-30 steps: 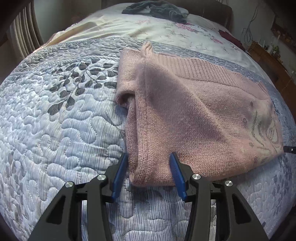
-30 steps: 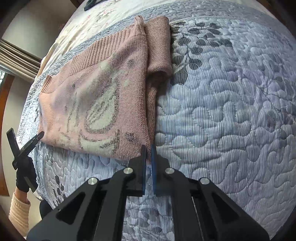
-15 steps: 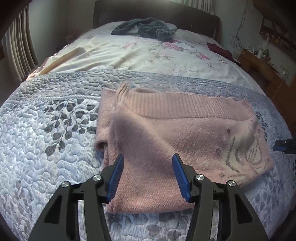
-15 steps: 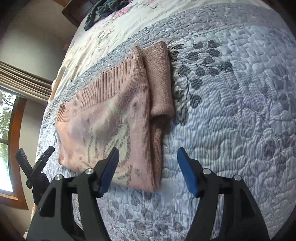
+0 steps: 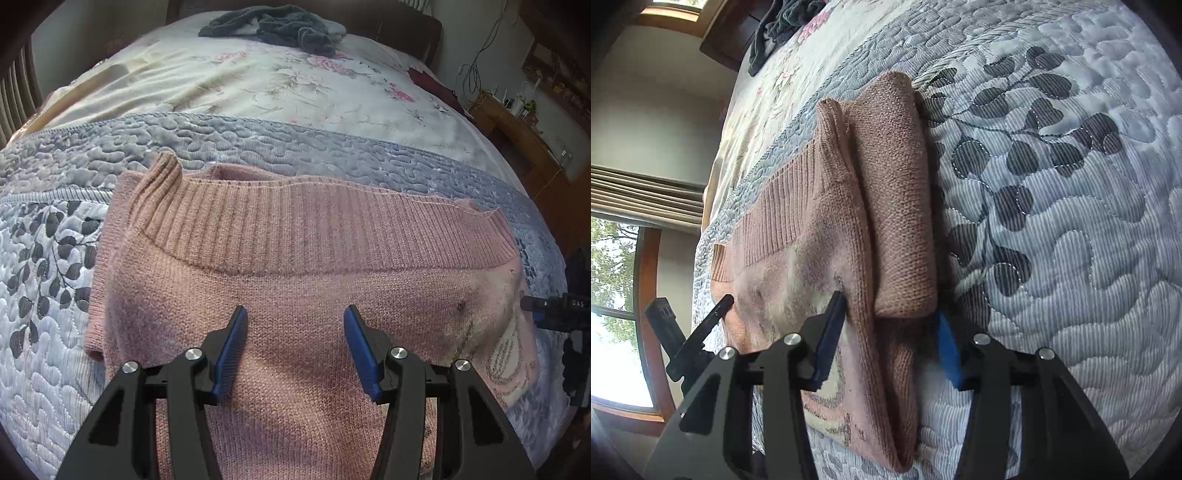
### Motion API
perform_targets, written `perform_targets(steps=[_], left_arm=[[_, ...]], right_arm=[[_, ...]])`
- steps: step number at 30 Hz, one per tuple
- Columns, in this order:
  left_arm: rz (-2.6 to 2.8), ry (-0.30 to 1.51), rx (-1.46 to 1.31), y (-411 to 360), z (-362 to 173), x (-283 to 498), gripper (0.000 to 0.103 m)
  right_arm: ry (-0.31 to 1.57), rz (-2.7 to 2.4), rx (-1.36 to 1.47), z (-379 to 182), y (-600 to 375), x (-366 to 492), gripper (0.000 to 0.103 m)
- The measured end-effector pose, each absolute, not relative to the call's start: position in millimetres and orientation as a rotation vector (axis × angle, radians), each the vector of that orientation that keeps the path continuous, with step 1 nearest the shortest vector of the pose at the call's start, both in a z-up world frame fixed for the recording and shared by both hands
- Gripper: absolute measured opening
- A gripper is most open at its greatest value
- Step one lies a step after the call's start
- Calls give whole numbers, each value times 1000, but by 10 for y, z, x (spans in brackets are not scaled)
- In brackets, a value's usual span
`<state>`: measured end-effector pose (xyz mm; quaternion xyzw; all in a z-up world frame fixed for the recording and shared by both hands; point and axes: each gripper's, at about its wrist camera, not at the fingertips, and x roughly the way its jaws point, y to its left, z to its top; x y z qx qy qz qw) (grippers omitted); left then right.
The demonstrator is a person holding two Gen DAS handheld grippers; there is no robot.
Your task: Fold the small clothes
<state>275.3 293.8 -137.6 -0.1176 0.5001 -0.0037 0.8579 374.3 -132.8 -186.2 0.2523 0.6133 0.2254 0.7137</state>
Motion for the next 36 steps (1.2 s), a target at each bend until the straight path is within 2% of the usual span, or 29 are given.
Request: perform_targets(steps=[2,6,17,22,24,30,36], left_arm=[[-12,1056,-270,2979,-1421,2765,54],[-23,1065,-263,2987,-1453,2765,55],[-26,1062,-249,2981,-1479,2770,55],[-40,1053,-287,3054,-1291,2680,55],[-48,1037,-302,3120,-1201,2614,55],[-45,1014,-374,3389,-1072,2431,55],[-34,991,-453,3637,-1042,2297,55]], right_arm=[[1345,516,593,-1895,-1293,3774,45],[1338,531,618,-1940,-1230,3805,31],[1333,498,596,-1906,-1173,3755,27],[1279,569,655,-1567,-1118,3713,23],[1251,614,615,-1293,-948,3704,20],[1231,750,414,-707,-33,3654,19],[1284,829,177,-735,956,3463,18]])
